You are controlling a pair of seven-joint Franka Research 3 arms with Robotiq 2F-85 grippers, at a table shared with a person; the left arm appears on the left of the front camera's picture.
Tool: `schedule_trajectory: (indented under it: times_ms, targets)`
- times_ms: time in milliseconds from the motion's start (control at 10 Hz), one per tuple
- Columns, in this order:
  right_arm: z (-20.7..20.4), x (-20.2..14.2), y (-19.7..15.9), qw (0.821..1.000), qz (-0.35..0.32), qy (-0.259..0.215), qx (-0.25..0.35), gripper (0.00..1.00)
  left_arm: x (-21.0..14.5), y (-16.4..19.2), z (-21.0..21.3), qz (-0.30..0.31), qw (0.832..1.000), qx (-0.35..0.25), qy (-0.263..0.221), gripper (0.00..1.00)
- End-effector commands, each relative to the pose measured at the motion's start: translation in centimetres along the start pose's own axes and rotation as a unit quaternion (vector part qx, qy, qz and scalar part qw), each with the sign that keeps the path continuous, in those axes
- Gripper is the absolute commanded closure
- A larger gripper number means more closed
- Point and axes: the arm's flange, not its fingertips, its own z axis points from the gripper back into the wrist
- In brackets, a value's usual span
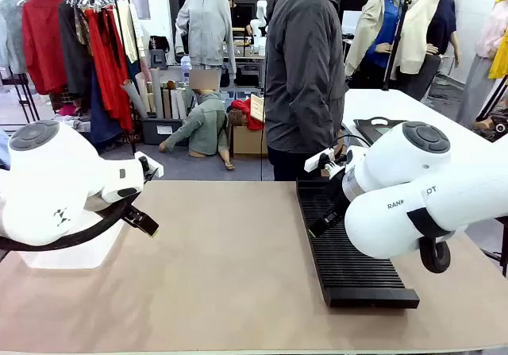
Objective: Sort PCBs into racks and boxes based on the side picked up.
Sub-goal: Pick up the Blank PCB handed by the Human.
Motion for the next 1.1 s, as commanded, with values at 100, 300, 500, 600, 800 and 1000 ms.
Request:
schedule_trajectory:
  times_ms: [100, 300, 500, 600, 800, 1000]
  targets:
    - [0.00, 0.00, 0.00, 1.000, 0.000, 0.000, 0.000, 0.00, 0.01, 0.00, 0.02, 0.000, 1.000, 0.000, 0.000, 0.00]
    - [0.00, 0.00, 0.00, 1.000, 0.000, 0.000, 0.000, 0.00, 0.01, 0.00, 0.02, 0.000, 1.000, 0.000, 0.000, 0.00]
    - [0.00, 0.00, 0.00, 1.000, 0.000, 0.000, 0.000, 0.00, 0.01, 0.00, 0.02, 0.000, 1.000, 0.000, 0.000, 0.00]
    - [0.00, 0.00, 0.00, 1.000, 0.000, 0.000, 0.000, 0.00, 0.01, 0.00, 0.02, 0.000, 1.000, 0.000, 0.000, 0.00]
    - [0.00, 0.00, 0.00, 1.000, 0.000, 0.000, 0.000, 0.00, 0.01, 0.00, 0.02, 0.000, 1.000, 0.000, 0.000, 0.00]
    - [-0.01, 0.00, 0.01, 1.000, 0.000, 0.000, 0.000, 0.00, 0.00, 0.00, 0.00, 0.000, 1.000, 0.000, 0.000, 0.00]
